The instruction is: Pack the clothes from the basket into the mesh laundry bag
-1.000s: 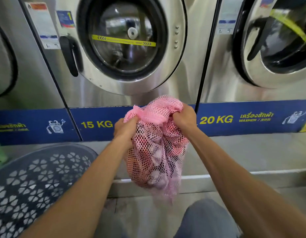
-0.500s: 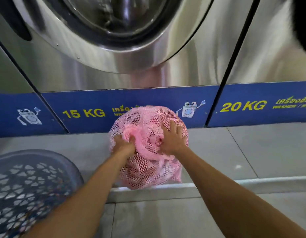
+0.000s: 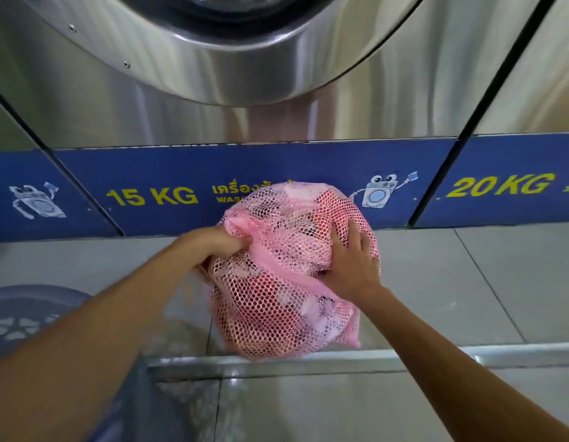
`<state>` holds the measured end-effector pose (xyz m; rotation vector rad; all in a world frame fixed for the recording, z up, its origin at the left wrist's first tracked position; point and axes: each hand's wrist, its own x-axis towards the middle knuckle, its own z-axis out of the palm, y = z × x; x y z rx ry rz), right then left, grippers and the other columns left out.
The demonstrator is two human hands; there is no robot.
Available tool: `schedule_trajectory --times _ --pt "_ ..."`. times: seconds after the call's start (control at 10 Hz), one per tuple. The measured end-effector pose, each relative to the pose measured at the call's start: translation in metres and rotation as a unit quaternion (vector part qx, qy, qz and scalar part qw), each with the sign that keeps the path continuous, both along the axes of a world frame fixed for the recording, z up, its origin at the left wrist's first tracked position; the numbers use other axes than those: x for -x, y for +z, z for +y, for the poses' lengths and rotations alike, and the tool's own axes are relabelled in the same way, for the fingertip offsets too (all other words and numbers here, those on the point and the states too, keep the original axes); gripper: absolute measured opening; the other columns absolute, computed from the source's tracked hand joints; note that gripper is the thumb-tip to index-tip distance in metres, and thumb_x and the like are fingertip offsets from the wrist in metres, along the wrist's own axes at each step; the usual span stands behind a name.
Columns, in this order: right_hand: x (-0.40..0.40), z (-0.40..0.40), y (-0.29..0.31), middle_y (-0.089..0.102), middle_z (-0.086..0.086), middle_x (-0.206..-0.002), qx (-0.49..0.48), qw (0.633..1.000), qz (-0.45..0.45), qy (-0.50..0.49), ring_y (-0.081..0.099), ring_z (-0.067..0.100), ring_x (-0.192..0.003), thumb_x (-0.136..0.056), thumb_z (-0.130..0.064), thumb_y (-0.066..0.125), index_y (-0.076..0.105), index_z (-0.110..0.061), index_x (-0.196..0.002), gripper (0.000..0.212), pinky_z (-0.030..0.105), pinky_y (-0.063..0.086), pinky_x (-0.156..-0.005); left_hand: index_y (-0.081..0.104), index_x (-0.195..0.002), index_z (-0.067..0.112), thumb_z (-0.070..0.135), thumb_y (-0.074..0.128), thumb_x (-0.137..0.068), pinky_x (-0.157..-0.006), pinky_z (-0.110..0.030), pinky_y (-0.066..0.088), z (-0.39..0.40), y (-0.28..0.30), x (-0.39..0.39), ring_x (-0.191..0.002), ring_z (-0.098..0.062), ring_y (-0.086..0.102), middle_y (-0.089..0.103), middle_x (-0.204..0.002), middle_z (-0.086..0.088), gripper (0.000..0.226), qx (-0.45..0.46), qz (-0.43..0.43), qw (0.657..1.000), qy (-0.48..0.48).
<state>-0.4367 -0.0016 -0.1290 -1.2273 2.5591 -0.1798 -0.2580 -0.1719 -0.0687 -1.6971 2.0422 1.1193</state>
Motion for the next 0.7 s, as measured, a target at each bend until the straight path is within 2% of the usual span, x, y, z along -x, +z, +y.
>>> schedule_trajectory --times 0.1,0.2,0.3,0.4,0.5,0.6,0.7 --pt "-0.005 0.007 0.018 -0.018 0.009 -0.170 -0.019 1.000 -0.020 -0.001 -0.010 0.045 -0.155 -0.074 -0.073 0.069 -0.008 -0.035 -0.161 0.122 0.070 0.016 -0.118 0.055 -0.119 0.032 0.057 0.065 -0.084 -0.085 -0.043 0.058 -0.004 0.042 -0.008 -0.104 -0.030 0.067 0.066 -0.119 -0.003 0.044 0.156 -0.058 0.980 -0.112" --pt "-0.019 0.014 0.052 -0.021 0.008 -0.170 -0.060 0.997 -0.048 -0.008 -0.012 0.044 -0.155 -0.080 -0.060 0.074 -0.012 -0.038 -0.160 0.119 0.072 0.019 -0.115 0.046 -0.133 0.041 0.044 0.065 -0.081 -0.095 -0.044 0.050 0.011 0.072 -0.016 -0.119 -0.032 0.060 0.065 -0.129 -0.002 0.055 0.247 -0.025 0.964 -0.095" --pt "-0.032 0.030 0.100 -0.009 0.008 -0.172 -0.044 0.995 -0.093 -0.009 -0.002 0.042 -0.157 -0.086 -0.029 0.079 -0.004 -0.036 -0.161 0.113 0.065 0.022 -0.120 0.044 -0.139 0.039 0.025 0.066 -0.080 -0.098 -0.043 0.051 0.028 0.116 -0.027 -0.119 -0.034 0.060 0.065 -0.130 -0.007 0.064 0.189 0.022 0.977 -0.096" --pt "-0.050 0.056 0.161 0.002 0.008 -0.172 -0.046 0.986 -0.161 -0.002 0.010 0.038 -0.157 -0.087 -0.019 0.078 0.005 -0.032 -0.163 0.106 0.051 0.024 -0.122 0.055 -0.133 0.034 0.017 0.067 -0.076 -0.098 -0.041 0.051 0.049 0.182 -0.037 -0.120 -0.031 0.061 0.067 -0.127 -0.006 0.060 0.172 0.041 0.974 -0.140" --pt "-0.064 0.082 0.232 0.009 0.010 -0.172 -0.075 0.980 -0.180 0.030 0.017 0.034 -0.156 -0.085 -0.018 0.075 0.007 -0.028 -0.163 0.104 0.042 0.029 -0.121 0.062 -0.129 0.025 0.017 0.062 -0.073 -0.098 -0.040 0.050 0.070 0.256 -0.043 -0.119 -0.028 0.062 0.067 -0.127 -0.008 0.057 0.128 0.053 0.974 -0.178" --pt "-0.076 0.095 0.313 0.015 0.009 -0.171 -0.067 0.978 -0.190 0.057 0.022 0.033 -0.155 -0.085 -0.018 0.072 0.006 -0.027 -0.163 0.103 0.042 0.032 -0.121 0.060 -0.132 0.023 0.008 0.063 -0.081 -0.101 -0.032 0.047 0.087 0.325 -0.048 -0.122 -0.023 0.060 0.062 -0.135 -0.007 0.054 0.103 0.057 0.971 -0.209" --pt "-0.083 0.095 0.387 0.019 0.009 -0.170 -0.046 0.976 -0.206 0.053 0.027 0.033 -0.153 -0.085 -0.016 0.071 0.010 -0.026 -0.163 0.100 0.041 0.033 -0.120 0.062 -0.129 0.025 0.007 0.058 -0.085 -0.099 -0.031 0.048 0.099 0.395 -0.046 -0.121 -0.022 0.060 0.064 -0.132 -0.005 0.047 0.104 0.043 0.966 -0.231"
